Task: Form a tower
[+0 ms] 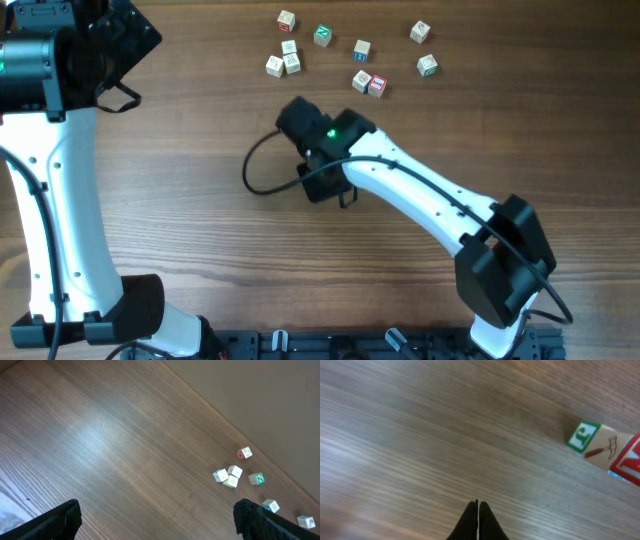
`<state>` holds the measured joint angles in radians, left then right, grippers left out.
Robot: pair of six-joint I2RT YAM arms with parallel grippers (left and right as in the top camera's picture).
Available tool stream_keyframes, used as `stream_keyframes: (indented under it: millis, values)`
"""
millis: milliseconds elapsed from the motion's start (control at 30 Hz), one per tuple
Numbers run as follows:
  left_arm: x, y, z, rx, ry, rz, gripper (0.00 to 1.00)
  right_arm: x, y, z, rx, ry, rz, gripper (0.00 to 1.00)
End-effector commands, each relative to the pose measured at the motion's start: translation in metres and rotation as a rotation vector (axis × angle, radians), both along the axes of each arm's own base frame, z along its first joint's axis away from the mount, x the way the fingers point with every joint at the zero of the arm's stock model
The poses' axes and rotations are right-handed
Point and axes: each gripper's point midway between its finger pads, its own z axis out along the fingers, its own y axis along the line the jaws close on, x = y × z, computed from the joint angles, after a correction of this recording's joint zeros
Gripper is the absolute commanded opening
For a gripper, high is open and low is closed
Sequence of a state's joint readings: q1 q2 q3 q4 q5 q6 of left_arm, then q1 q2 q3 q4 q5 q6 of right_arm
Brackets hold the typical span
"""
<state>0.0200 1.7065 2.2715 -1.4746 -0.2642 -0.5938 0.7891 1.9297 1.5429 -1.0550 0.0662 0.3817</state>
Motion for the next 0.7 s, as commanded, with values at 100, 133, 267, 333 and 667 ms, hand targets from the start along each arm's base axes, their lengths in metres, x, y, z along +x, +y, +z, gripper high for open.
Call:
stream_keyframes:
  millis: [100,133,267,333,667]
  values:
    - [-0.005,0.004,0.011,0.006,-0.035,0.025,1.00,-0.004,-0.025,-0.054,-0.168,-0.113,0.163,0.05]
    - [-0.005,0.004,0.011,0.006,-0.035,0.025,1.00,-0.002,-0.028,-0.058,-0.179,-0.132,0.160,0.05]
    - [-0.005,0.004,0.011,0.006,-0.035,0.025,1.00,0.000,-0.049,-0.067,-0.287,-0.166,0.180,0.05]
    - [-0.005,0.004,0.011,0.006,-0.034,0.025,1.00,0.003,-0.054,-0.065,-0.333,-0.192,0.187,0.05]
    - [-0.005,0.004,0.011,0.006,-0.034,0.025,1.00,-0.024,-0.027,-0.045,-0.447,-0.372,0.228,0.05]
